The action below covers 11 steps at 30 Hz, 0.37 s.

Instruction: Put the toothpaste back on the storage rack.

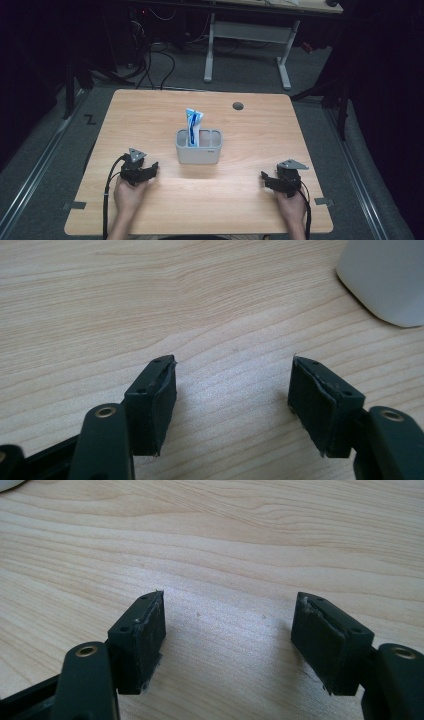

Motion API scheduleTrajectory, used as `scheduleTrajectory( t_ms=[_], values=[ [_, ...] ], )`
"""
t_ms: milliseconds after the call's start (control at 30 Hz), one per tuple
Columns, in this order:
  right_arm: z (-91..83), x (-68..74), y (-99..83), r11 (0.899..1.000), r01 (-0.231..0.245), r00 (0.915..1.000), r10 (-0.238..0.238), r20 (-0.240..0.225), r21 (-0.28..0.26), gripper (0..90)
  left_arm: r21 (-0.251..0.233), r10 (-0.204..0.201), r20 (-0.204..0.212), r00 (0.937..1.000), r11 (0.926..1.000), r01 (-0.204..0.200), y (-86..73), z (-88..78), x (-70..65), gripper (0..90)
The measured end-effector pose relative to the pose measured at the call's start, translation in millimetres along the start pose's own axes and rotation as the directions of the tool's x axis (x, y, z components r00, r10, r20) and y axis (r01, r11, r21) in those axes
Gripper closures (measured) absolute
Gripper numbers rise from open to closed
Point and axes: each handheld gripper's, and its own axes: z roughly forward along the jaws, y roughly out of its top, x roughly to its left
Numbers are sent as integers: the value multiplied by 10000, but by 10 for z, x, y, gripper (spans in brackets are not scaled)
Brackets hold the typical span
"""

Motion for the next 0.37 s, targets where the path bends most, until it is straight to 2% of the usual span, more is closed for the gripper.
scheduleTrajectory(
  t_ms=[367],
  values=[
    [0,-2,0,10000,5,10000,-5,-6,-1,299,-2,-118,29,9999,9999,118,-1,-3,10,347]
  ],
)
